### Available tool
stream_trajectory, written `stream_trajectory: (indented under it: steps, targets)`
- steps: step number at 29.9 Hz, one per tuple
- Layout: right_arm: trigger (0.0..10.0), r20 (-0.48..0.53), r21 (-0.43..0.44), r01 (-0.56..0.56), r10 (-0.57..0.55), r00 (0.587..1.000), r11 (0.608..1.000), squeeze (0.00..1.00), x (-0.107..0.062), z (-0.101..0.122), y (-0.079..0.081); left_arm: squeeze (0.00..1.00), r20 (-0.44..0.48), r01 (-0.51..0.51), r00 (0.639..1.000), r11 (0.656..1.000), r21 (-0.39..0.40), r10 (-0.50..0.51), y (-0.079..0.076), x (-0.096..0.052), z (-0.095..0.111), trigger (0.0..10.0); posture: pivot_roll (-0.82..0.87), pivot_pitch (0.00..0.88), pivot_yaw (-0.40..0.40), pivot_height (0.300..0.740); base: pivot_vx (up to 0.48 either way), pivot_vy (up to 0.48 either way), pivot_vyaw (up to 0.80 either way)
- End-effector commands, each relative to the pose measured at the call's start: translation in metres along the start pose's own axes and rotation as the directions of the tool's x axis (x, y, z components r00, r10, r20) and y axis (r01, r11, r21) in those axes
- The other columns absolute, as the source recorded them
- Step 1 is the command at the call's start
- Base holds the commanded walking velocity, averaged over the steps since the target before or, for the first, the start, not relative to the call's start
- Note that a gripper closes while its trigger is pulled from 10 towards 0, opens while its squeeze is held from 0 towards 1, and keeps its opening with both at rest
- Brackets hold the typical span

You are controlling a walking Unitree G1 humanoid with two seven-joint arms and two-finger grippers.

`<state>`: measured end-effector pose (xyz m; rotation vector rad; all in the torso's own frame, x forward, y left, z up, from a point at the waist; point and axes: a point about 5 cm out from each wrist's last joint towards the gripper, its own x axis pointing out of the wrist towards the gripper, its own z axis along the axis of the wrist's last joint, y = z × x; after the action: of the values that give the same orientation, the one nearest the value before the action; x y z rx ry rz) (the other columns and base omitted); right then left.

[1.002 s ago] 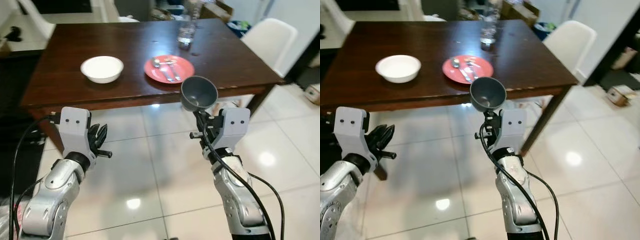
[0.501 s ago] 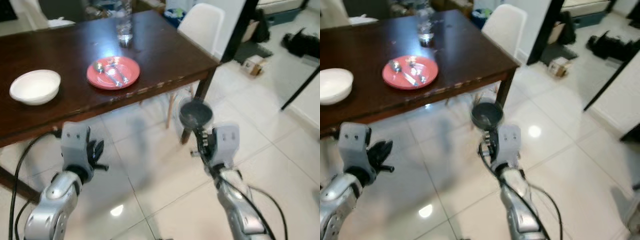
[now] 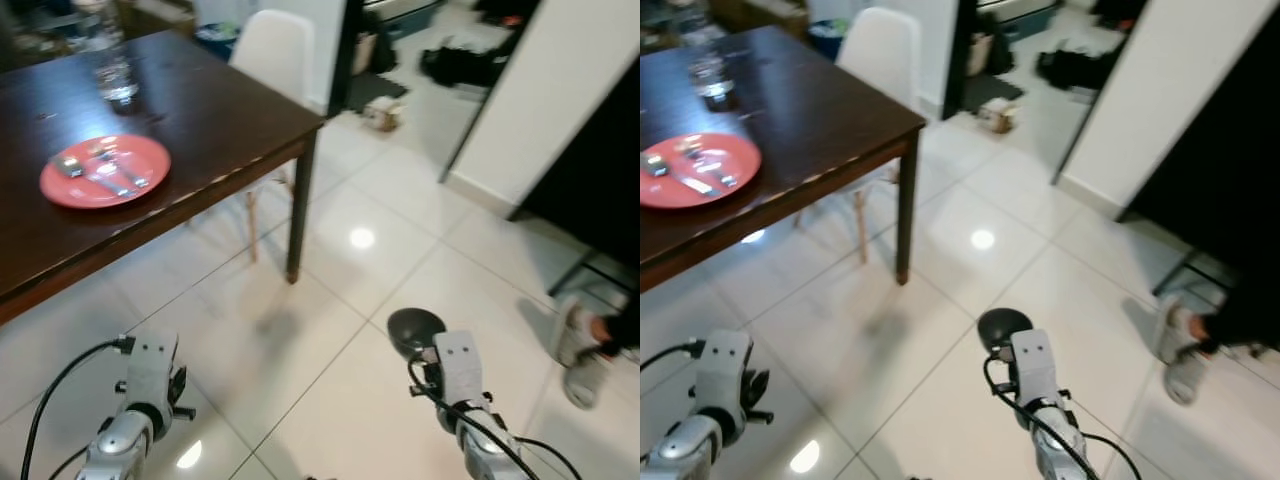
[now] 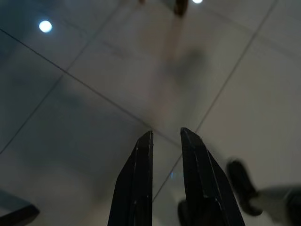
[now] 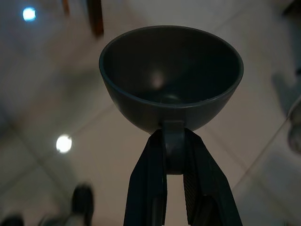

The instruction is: Setting the table

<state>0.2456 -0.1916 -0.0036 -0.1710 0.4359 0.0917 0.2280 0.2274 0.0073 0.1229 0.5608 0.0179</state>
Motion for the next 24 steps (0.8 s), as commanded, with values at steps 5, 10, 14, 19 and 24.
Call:
stream_trajectory:
  steps: [5, 10, 14, 19, 24]
  targets:
    - [10.0, 0.021, -0.034, -0.067, 0.067, 0.997, 0.997, 0.00, -0.003, -0.005, 0.009, 0.00, 0.048, 0.004, 0.999, 1.000, -0.011, -0.004, -0.001, 0.001, 0.003, 10.0, -0.01, 0.065, 0.009, 0.740, 0.000, 0.000, -0.79]
    - [10.0, 0.082, -0.069, -0.117, 0.123, 0.989, 0.991, 0.00, -0.004, 0.004, 0.015, 0.00, 0.125, 0.008, 0.992, 1.000, -0.018, -0.006, 0.003, 0.002, 0.019, 10.0, -0.01, 0.063, 0.007, 0.740, 0.000, 0.000, -0.79]
    - [10.0, 0.099, -0.076, -0.124, 0.132, 0.986, 0.989, 0.00, -0.004, 0.006, 0.015, 0.00, 0.152, 0.007, 0.988, 1.000, -0.017, -0.004, 0.004, 0.002, 0.023, 10.0, -0.01, 0.061, 0.005, 0.740, 0.000, 0.000, -0.79]
    - [10.0, 0.138, -0.075, -0.133, 0.142, 0.980, 0.988, 0.00, -0.002, 0.014, 0.016, 0.00, 0.204, 0.019, 0.979, 0.999, -0.036, -0.012, 0.000, 0.003, 0.032, 10.0, -0.01, 0.057, 0.001, 0.740, 0.000, 0.000, -0.78]
    - [10.0, 0.155, -0.071, -0.135, 0.145, 0.977, 0.988, 0.00, -0.001, 0.018, 0.016, 0.00, 0.225, 0.039, 0.974, 0.998, -0.051, -0.026, -0.003, 0.003, 0.037, 10.0, -0.01, 0.051, -0.004, 0.740, 0.000, 0.000, -0.79]
